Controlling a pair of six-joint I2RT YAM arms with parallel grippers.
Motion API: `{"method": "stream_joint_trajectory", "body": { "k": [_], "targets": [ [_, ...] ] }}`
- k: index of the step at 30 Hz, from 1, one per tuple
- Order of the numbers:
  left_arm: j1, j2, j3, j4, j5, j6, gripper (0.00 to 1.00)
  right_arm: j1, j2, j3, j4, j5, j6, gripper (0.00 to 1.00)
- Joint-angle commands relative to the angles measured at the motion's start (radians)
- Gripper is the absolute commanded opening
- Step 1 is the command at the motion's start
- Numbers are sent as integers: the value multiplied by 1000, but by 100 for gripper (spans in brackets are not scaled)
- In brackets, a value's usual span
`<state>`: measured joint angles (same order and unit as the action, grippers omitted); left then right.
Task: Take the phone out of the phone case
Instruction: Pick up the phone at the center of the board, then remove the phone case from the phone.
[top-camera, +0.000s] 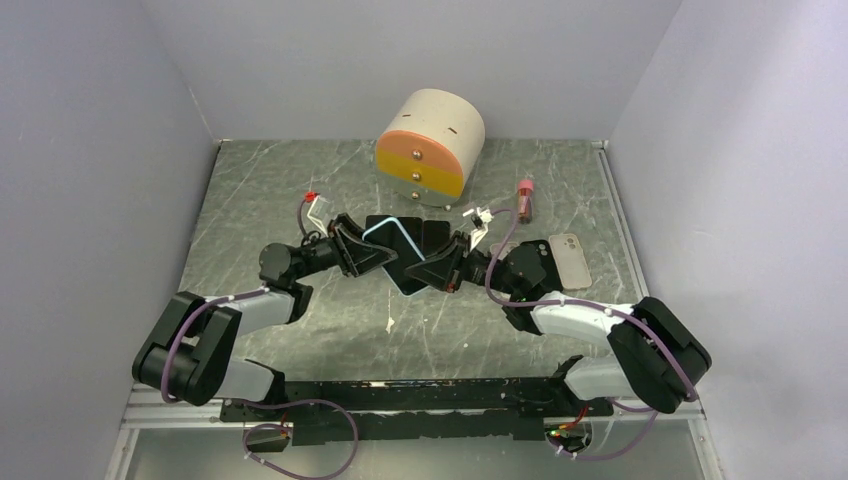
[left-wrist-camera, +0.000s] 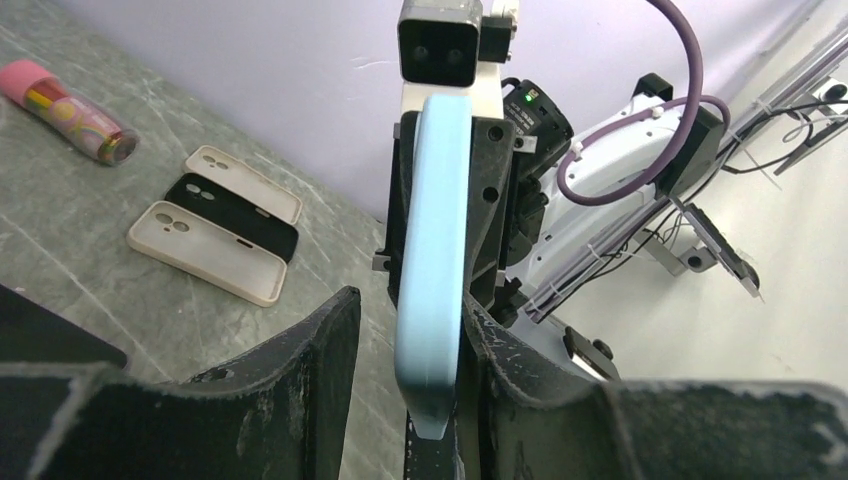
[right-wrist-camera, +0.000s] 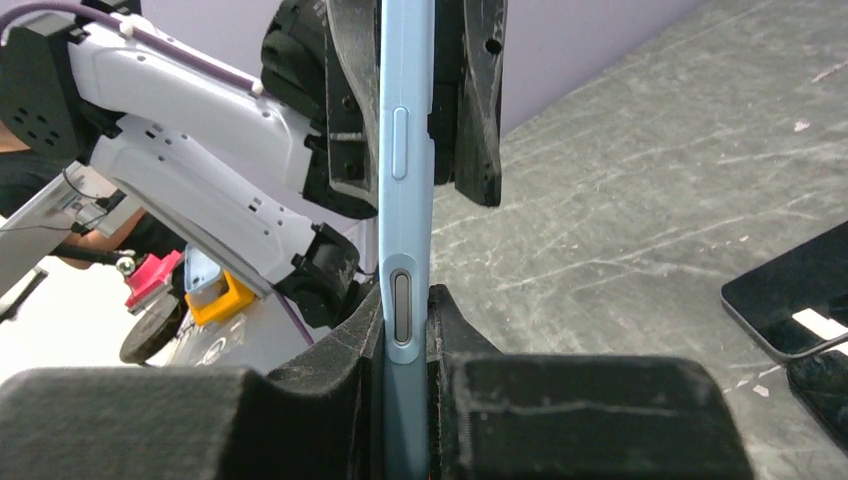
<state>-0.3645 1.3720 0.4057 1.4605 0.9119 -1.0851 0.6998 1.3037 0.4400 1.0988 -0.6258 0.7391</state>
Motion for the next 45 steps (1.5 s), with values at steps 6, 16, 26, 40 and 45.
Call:
{"method": "stream_joint_trajectory", "body": {
  "k": [6, 16, 26, 40, 45],
  "targets": [
    [-46, -15, 7, 61, -3, 4, 39, -7, -26, 38, 225, 27, 39, 0],
    [-49, -59, 19, 5, -35, 9, 26, -7, 38, 66, 209, -35, 41, 0],
    [-49, -98, 10, -26, -92, 1, 3, -7, 41, 47, 204, -23, 17, 23],
    [-50, -287, -3, -279, -388, 5, 3, 24, 83, 19, 250, 11, -33, 67],
    [-50, -297, 0, -262, -412, -48, 2, 29, 110, 21, 304, 6, -24, 67]
  ]
}}
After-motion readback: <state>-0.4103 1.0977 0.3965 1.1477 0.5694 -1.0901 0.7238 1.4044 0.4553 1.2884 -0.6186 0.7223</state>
